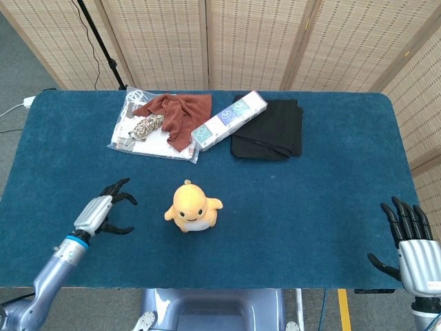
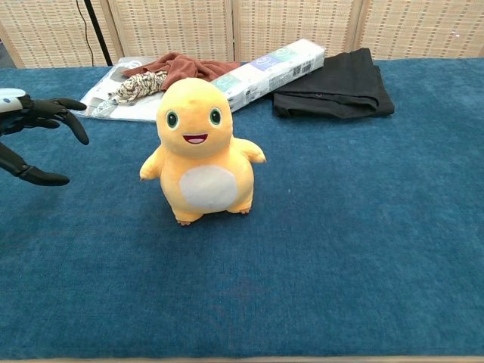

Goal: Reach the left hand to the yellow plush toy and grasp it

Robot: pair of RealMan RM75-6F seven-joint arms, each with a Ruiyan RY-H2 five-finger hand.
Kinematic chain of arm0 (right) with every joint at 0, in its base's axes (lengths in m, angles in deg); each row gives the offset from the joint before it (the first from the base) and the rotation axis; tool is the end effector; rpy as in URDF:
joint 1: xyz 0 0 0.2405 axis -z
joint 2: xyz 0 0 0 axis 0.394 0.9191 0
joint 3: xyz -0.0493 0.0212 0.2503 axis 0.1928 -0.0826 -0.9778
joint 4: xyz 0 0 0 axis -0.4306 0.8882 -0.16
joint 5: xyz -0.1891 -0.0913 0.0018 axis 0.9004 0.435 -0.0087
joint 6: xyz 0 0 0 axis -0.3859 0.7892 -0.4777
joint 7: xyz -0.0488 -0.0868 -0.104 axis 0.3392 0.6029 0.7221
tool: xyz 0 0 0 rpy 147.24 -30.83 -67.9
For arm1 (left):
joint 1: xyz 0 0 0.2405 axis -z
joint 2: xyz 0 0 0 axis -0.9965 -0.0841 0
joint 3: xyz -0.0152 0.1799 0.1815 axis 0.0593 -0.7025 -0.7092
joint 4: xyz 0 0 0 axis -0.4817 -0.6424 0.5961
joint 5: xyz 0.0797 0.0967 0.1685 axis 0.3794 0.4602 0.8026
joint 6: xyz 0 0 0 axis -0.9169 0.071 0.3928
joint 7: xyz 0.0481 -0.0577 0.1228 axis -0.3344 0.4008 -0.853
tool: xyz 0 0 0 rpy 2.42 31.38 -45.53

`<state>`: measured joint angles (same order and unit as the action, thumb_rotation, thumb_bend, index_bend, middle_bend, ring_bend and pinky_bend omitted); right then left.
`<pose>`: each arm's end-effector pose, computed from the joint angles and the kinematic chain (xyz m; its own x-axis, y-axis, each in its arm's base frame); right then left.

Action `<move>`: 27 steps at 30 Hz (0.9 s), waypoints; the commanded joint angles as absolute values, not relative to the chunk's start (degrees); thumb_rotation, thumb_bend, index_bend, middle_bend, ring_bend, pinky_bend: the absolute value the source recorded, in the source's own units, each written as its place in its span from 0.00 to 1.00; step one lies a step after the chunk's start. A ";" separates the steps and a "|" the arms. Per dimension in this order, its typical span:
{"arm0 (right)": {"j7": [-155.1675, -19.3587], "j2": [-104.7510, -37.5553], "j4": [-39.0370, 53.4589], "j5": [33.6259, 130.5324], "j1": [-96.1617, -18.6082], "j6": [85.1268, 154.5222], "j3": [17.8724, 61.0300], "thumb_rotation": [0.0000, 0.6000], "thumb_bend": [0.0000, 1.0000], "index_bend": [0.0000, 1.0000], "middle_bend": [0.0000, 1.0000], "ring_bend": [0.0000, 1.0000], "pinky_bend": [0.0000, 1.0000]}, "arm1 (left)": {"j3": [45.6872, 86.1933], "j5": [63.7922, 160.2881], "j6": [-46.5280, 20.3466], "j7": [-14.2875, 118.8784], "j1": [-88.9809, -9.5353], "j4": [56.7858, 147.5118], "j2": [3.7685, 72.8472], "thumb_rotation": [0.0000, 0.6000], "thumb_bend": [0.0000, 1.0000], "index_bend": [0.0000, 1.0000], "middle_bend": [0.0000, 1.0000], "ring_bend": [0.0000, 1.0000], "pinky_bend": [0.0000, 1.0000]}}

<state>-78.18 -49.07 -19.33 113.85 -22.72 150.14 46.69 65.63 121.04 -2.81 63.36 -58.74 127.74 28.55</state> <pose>-0.2722 -0.1507 0.1777 0.4234 0.1331 0.8961 -0.8987 -0.0633 0.4340 -0.2223 0.2774 0.0451 -0.0410 0.4397 0.8972 0.9959 -0.0546 0.0722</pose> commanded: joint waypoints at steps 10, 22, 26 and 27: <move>-80.19 -48.14 -19.39 112.95 -22.84 149.90 46.27 1.00 0.00 0.00 0.00 0.00 0.00 | 68.30 105.47 -3.97 47.57 -52.98 129.51 38.08 1.00 0.23 0.45 0.00 0.00 0.00; -81.32 -47.64 -19.26 112.93 -23.00 149.59 46.30 1.00 0.00 0.00 0.00 0.00 0.00 | 69.57 98.62 -6.82 42.84 -50.76 128.12 43.89 1.00 0.24 0.47 0.00 0.00 0.00; -81.31 -47.66 -19.22 112.95 -23.05 149.47 46.33 1.00 0.00 0.00 0.00 0.00 0.00 | 70.38 97.38 -6.76 43.59 -50.37 127.67 45.45 1.00 0.24 0.47 0.00 0.00 0.00; -81.31 -47.67 -19.23 112.94 -23.05 149.47 46.32 1.00 0.00 0.00 0.00 0.00 0.00 | 70.45 97.05 -6.35 43.69 -50.13 127.44 45.75 1.00 0.24 0.47 0.00 0.00 0.00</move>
